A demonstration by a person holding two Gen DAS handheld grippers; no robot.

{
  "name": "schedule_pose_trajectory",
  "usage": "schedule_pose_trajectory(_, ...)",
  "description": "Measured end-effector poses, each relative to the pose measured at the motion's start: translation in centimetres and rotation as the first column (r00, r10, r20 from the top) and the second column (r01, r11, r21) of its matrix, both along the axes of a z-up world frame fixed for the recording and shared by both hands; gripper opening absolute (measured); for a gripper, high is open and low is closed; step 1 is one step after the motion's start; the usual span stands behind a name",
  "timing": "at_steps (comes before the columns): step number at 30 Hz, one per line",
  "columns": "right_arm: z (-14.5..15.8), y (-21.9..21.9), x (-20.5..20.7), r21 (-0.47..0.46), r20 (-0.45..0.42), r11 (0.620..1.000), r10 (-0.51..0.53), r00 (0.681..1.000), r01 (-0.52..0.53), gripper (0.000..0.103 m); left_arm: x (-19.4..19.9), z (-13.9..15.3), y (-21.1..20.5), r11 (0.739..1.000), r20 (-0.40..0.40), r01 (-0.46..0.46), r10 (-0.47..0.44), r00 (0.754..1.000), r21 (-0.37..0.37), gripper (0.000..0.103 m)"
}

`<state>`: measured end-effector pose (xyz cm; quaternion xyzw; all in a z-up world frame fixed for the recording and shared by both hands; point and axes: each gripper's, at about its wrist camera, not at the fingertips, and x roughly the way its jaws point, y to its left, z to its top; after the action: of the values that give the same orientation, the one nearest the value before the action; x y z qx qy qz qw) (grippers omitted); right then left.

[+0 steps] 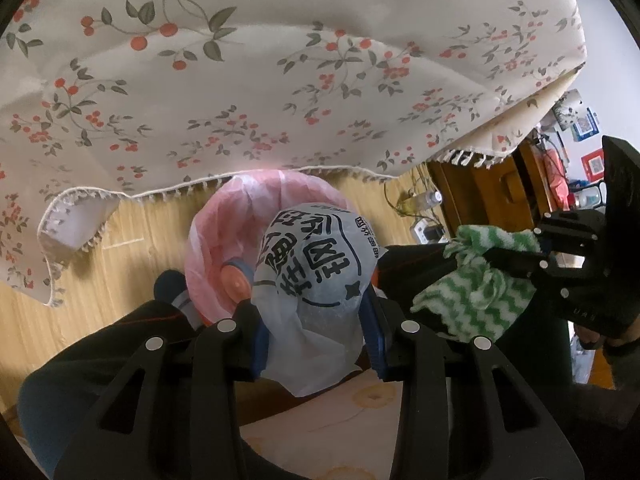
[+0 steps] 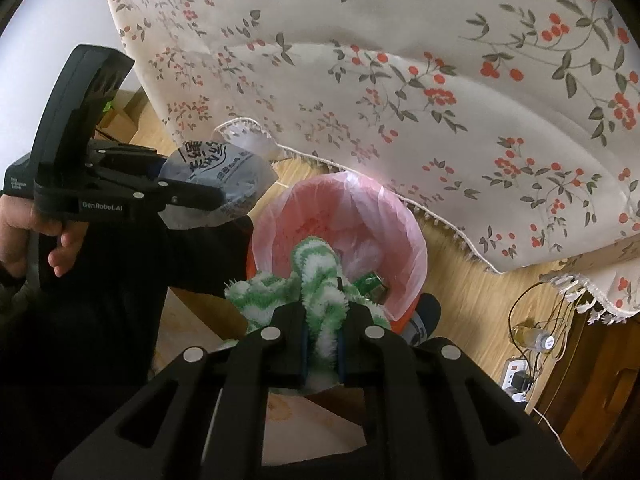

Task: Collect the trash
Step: 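Open both tools to drop the bag and cloth into the bin, then raise both tools from the bin back toward the table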

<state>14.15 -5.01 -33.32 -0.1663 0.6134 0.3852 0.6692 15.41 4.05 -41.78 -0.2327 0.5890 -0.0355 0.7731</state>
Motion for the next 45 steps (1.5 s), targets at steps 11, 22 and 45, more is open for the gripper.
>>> schedule_pose_trajectory(11, -1.4, 0.4, 0.0, -0.009, -0.025, 1.000, 0.007, 1.000, -0.007, 0.010, 0.7, -1.0, 0.3, 1.000, -0.022, -0.002, 0.001, 1.000, -0.020, 0.040)
schedule_pose_trajectory(22, -1.0, 0.0, 0.7, 0.015, -0.033, 0.999, -0.029, 0.999, 0.030, 0.086, 0.6, 0.1, 1.2, 0.999, 0.008, -0.034, 0.034, 0.999, -0.003, 0.074)
schedule_pose_trajectory(45, 7.5, 0.3, 1.3, 0.120, 0.136, 0.992, -0.061, 0.989, 0.045, 0.098, -0.2, 9.4, 2.6, 0.995, 0.168, -0.053, 0.038, 0.985, 0.087, 0.097)
